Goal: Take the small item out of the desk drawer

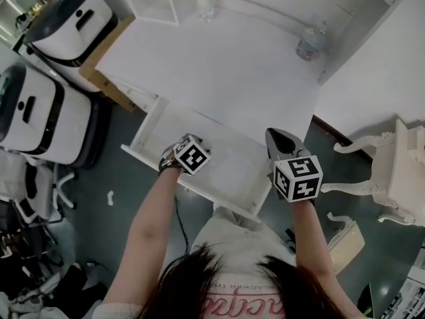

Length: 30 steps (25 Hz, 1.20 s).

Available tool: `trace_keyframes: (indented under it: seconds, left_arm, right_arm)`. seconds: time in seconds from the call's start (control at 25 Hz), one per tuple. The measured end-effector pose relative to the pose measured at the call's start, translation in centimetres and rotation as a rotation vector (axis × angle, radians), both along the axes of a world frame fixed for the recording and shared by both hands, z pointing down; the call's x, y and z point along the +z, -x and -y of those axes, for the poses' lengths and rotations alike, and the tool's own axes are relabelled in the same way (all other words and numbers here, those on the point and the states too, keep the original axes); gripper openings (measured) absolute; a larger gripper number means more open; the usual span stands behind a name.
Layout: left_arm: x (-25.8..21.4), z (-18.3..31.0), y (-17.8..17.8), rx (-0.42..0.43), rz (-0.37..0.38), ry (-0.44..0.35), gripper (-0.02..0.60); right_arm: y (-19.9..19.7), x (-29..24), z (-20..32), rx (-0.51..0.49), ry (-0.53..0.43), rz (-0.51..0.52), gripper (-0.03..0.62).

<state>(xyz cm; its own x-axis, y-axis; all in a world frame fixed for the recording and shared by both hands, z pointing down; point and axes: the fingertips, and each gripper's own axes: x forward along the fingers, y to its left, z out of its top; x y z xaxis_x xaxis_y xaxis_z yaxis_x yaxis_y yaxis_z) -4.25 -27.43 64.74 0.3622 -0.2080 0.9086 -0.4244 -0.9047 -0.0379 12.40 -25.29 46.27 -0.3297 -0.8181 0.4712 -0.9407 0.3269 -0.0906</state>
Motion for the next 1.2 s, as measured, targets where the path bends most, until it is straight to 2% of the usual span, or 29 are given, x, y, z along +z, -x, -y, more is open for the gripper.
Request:
trace_keyframes:
  seconds: [0.36,0.72,0.84,1.0,1.2]
  left_arm:
    - [-3.0,-0.2,-1.0,0.022,-0.034,-0.035,0.198]
    - [-5.6,-0.1,-0.9,-0.033,-0.069,-0.033,0.198]
    - [-7.7,1.2,-1.6,-0.043,-0.116,-0.111,0.198]
    - [-8.8,1.1,-1.5,-0.091,-0.138,-0.1,0.198]
    - [-12.2,2.5,-1.6,-0.119,-0.196,-0.203,0.198]
  right_arm:
    - [0.2,-1.2,0.2,-0.015,-0.024,0.014,0.002]
    - [0.3,-3.0,1.2,-0.012,-0.065,0.018,0.002]
    - [0.3,-3.8,1.5,-0.013,-0.084,0.019,0.002]
    - [0.1,-4.7,1.9,-0.01,-0.105,0.026,0.002]
    - [0.3,-6.1,2.1,-0.015,-0.138,0.028,0.002]
